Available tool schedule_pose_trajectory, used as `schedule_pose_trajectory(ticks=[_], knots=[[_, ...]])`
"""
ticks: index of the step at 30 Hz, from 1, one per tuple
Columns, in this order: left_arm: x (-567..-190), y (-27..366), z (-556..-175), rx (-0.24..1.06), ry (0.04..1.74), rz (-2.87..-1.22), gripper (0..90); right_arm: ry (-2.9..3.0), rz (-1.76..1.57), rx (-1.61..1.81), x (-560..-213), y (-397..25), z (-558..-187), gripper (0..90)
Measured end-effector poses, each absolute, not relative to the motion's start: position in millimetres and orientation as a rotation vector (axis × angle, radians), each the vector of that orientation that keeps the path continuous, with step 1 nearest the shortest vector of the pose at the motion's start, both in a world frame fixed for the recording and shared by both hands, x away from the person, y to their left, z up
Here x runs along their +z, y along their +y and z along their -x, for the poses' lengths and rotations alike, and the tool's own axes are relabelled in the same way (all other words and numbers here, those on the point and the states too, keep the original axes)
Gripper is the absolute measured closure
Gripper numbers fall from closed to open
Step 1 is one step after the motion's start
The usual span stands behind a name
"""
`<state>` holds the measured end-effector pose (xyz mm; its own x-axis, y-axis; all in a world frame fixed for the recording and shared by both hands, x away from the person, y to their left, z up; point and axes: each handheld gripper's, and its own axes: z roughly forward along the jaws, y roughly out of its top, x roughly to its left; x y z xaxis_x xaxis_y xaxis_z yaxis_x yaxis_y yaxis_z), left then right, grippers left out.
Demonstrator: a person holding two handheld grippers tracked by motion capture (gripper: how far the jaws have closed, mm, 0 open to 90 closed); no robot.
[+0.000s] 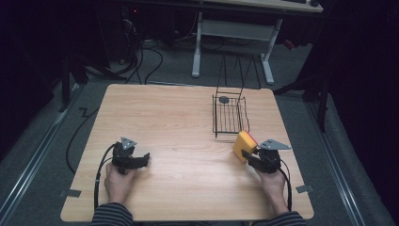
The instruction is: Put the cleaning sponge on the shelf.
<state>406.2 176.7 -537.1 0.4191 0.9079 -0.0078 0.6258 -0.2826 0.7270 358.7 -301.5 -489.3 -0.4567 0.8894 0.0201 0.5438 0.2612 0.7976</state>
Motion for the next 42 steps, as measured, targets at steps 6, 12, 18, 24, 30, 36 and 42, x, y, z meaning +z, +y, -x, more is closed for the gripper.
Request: schedule_pose_trajectory(ticks=[6,12,18,24,30,36,42], knots=[[-537,177,-406,0.549,1.294,-2.016,15.2,2.096,-1.298,1.079,-483,-305,-353,61.4],[-537,177,-406,0.549,1.294,-2.016,15.2,2.094,-1.289,1.091,-476,-311,-349,61.4],[-537,177,-406,0.549,1.294,-2.015,15.2,2.088,-1.277,1.121,-467,-317,-347,61.4],[-537,177,-406,0.549,1.295,-2.015,15.2,2.072,-1.276,1.139,-460,-321,-346,61.5],[-537,177,-406,0.549,1.295,-2.015,15.2,2.055,-1.253,1.151,-450,-323,-347,61.5],[-537,177,-406,0.549,1.294,-2.016,15.2,2.048,-1.239,1.147,-441,-323,-352,61.4],[-537,177,-406,0.549,1.294,-2.016,15.2,2.041,-1.232,1.151,-433,-320,-359,61.4]])
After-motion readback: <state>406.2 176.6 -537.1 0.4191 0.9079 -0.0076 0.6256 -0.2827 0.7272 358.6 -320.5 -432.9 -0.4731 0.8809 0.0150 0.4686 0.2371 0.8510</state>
